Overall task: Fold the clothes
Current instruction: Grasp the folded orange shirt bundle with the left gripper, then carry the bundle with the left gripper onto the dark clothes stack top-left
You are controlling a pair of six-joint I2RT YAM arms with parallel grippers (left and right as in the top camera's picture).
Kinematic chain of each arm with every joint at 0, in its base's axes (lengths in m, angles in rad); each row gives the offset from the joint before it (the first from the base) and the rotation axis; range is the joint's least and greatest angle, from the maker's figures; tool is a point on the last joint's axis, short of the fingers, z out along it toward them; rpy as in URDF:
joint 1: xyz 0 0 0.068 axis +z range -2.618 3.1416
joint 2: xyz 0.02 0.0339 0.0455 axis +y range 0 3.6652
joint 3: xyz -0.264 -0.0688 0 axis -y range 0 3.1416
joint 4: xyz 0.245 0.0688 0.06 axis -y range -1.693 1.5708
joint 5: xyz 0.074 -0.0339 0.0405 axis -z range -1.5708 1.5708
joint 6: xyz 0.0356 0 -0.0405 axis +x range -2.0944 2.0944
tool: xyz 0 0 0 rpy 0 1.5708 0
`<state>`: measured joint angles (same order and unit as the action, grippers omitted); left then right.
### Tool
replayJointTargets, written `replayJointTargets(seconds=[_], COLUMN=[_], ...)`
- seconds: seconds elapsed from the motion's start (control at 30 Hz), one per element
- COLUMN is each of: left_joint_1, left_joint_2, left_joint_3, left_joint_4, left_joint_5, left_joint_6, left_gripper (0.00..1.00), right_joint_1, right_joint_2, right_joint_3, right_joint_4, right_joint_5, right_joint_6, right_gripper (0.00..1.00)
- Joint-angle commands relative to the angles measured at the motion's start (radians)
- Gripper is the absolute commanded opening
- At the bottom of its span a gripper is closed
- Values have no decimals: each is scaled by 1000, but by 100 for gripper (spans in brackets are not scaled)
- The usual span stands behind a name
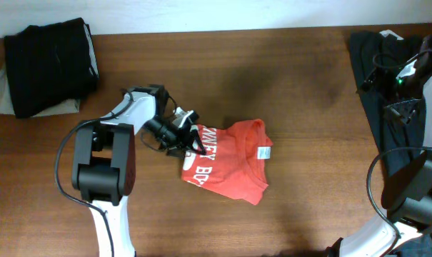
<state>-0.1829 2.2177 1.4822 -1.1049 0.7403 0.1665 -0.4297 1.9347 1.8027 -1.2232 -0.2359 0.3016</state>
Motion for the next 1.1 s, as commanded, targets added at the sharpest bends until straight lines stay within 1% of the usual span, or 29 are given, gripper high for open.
replayJointTargets(seconds=[0.0,0.03,0.07,0.1,0.13,0.17,0.23,0.33,0.37,0.43,0.5,0.57,0.7,0.77,0.93,1.0,1.07], left_joint_1=[-26,-25,-21,-15,-10,-3,30,89,132,177,216,268,344,364,391,392,393], left_joint_2=[55,55,55,55,55,55,55,55,55,55,55,55,55,55,55,55,55], left_joint_3=[-36,-36,-29,-15,5,27,138,310,412,493,543,579,589,621,768,835,876], left_joint_4=[71,101,121,126,126,126,107,59,49,57,74,135,269,294,296,292,292], left_joint_5=[-72,-82,-82,-82,-94,-133,-291,-370,-425,-486,-510,-540,-594,-607,-607,-630,-637], left_joint_6=[-29,-65,-77,-77,-80,-102,-155,-151,-151,-151,-144,-135,-101,-98,-99,-145,-145], left_gripper=[25,24,17,7,1,1,1,1,1,1,1,1,1,1,1,1,1], right_joint_1=[-3,-3,-3,-3,-3,-3,-3,-3,-3,-3,-3,-3,-3,-3,-3,-3,-3], right_joint_2=[-12,-12,-12,-12,-12,-12,-12,-12,-12,-12,-12,-12,-12,-12,-12,-12,-12], right_joint_3=[5,5,5,5,5,5,5,5,5,5,5,5,5,5,5,5,5], right_joint_4=[0,0,0,0,0,0,0,0,0,0,0,0,0,0,0,0,0], right_joint_5=[5,5,5,5,5,5,5,5,5,5,5,5,5,5,5,5,5], right_joint_6=[-9,-9,-10,-10,-9,-9,-9,-10,-9,-10,-10,-10,-9,-10,-10,-9,-9], right_gripper=[99,99,98,99,99,99,99,99,99,99,99,99,99,99,99,99,99])
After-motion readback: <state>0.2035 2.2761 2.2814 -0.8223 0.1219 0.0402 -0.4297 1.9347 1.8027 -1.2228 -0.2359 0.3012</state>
